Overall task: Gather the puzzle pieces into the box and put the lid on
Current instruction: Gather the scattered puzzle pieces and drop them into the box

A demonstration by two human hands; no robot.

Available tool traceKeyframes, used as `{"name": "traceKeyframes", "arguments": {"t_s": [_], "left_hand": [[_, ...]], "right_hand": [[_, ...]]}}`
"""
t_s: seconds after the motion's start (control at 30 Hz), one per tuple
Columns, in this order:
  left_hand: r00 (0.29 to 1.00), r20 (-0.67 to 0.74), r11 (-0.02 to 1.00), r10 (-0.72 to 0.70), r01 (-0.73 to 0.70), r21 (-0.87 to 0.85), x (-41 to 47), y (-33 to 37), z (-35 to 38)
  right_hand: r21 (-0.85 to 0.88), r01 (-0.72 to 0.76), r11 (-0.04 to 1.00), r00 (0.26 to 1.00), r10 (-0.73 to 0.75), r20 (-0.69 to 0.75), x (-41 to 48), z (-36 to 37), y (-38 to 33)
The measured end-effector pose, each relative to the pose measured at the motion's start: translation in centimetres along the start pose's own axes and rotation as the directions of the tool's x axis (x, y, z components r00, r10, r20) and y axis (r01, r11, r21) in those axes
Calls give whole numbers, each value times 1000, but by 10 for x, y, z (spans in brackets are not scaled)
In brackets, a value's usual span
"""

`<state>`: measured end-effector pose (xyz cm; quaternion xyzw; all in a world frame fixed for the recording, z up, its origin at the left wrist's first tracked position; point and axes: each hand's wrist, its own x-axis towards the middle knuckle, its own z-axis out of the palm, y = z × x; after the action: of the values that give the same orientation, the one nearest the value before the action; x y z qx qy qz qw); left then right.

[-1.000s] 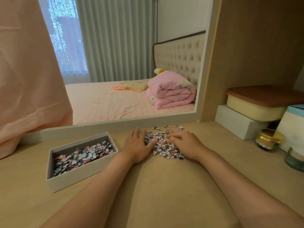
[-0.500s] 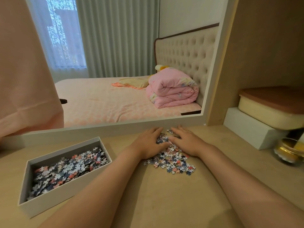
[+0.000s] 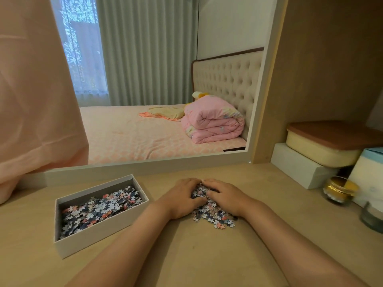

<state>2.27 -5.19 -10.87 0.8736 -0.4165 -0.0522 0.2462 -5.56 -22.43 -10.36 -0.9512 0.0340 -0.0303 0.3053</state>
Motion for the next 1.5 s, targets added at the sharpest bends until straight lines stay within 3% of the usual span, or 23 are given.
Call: {"name": "traceKeyframes", "arguments": {"t_s": [0.2,0.4,0.57,0.7,0.77,0.83,0.93,1.07,1.27,1.4,1.5], "left_hand": [[999,26,999,-45,44,22,-58,21,-3],[997,33,995,-68,66,70,-104,30,-10],[987,-161,1000,6,-8,-10,-131,25,-33],[946,-321,964,-38,120,239,-148,1,-56],[945,-293,898,-144,249,363,-156,-16,-59],[951,-244,865,-191,281,416,-160,-30,-58],[965,-220,868,-141,227,442,-154,-41,-60],[978,-195,900,-80,155,407,-137,-52,-67],[985,-164,945,-51,101,310,-115,-52,-72],[933,-342,975,113,-38,218,-119,-22,-59],[955,-263,985,137,-104,135,-121,7,-44]], "right_hand": [[-27,61,998,997,-60,43,-45,22,-31],[84,15,996,998,-20,55,-76,30,-57],[102,19,995,1000,-19,-1,-70,27,-79],[44,21,999,1000,-21,-9,-51,34,-96],[-10,-2,1000,1000,2,13,-41,39,-102],[-112,-17,994,997,24,67,-33,43,-104],[-255,-49,966,989,81,120,-21,46,-104],[-300,-24,954,986,72,152,-11,48,-100],[-95,51,994,999,-49,23,-25,45,-97],[94,55,994,993,-45,-106,-50,31,-93],[53,4,999,973,8,-232,-73,20,-79]]}}
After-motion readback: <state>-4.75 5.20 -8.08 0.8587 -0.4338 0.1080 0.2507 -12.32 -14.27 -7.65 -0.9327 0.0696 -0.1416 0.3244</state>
